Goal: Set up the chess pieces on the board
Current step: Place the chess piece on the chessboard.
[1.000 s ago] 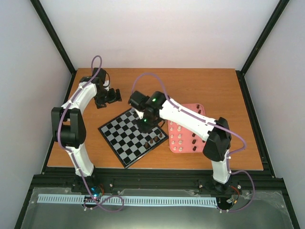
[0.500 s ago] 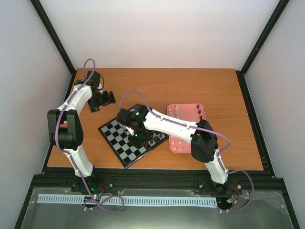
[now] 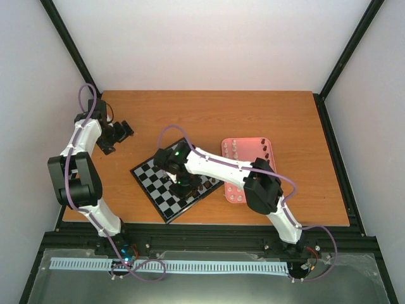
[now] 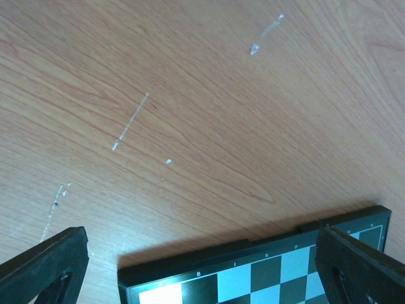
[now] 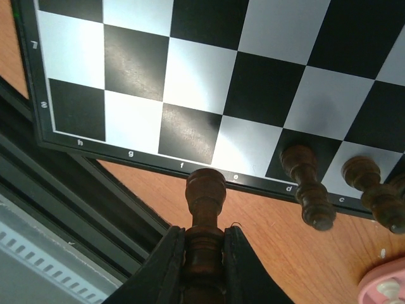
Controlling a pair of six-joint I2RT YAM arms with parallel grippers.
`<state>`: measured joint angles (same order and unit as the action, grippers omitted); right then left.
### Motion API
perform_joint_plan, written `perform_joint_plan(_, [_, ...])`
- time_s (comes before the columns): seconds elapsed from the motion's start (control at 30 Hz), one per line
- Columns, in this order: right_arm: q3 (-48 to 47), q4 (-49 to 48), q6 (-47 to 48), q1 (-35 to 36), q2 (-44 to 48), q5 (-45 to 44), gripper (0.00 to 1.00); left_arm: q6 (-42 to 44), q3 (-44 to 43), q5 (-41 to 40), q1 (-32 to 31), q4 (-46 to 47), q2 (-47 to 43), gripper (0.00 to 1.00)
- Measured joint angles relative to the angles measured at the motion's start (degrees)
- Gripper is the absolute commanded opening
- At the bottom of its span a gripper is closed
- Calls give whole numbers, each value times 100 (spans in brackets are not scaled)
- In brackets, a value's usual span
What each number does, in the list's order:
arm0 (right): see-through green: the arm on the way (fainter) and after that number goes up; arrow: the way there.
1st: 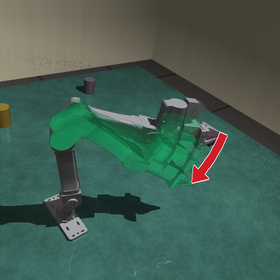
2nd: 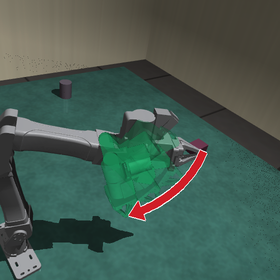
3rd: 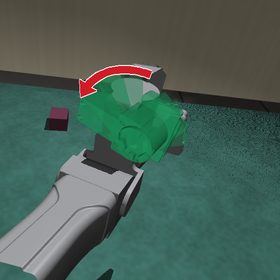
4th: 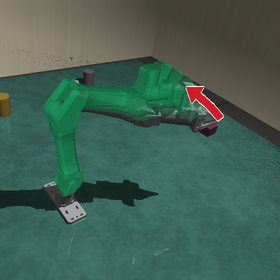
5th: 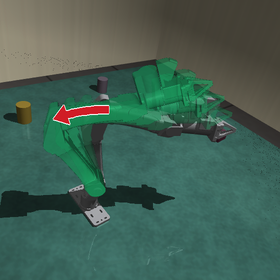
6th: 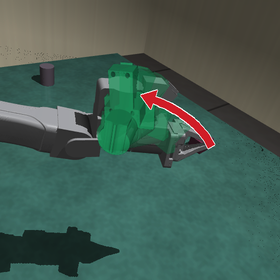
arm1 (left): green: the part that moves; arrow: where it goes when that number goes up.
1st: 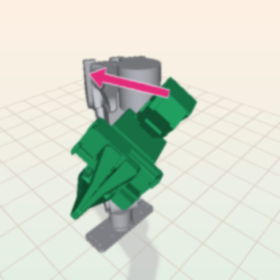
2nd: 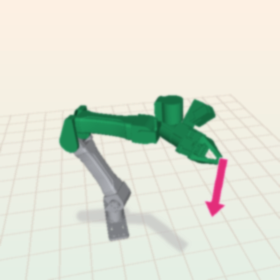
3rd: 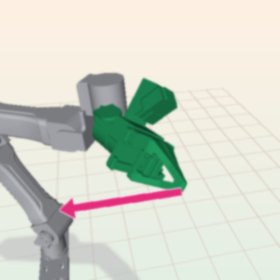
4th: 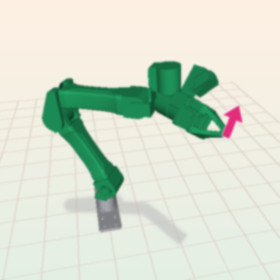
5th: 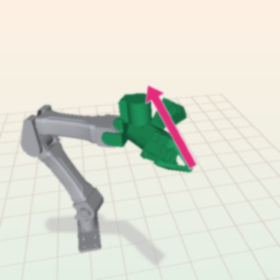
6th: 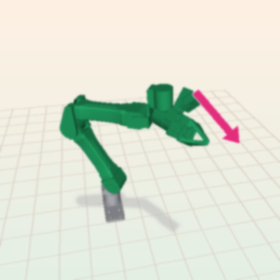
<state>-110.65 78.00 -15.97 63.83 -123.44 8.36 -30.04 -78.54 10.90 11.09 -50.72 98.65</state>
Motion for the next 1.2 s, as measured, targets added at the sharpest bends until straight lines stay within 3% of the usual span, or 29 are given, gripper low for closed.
perform_joint_plan(0.9, [-52, 22, 31, -227, -533, -59, 6, -17, 98, 289, -13, 192, -48, 100])
perform_joint_plan(1.2, [-52, 22, 63, -234, -566, -55, 19, -15, 98, 308, -13, 197, -48, 100])
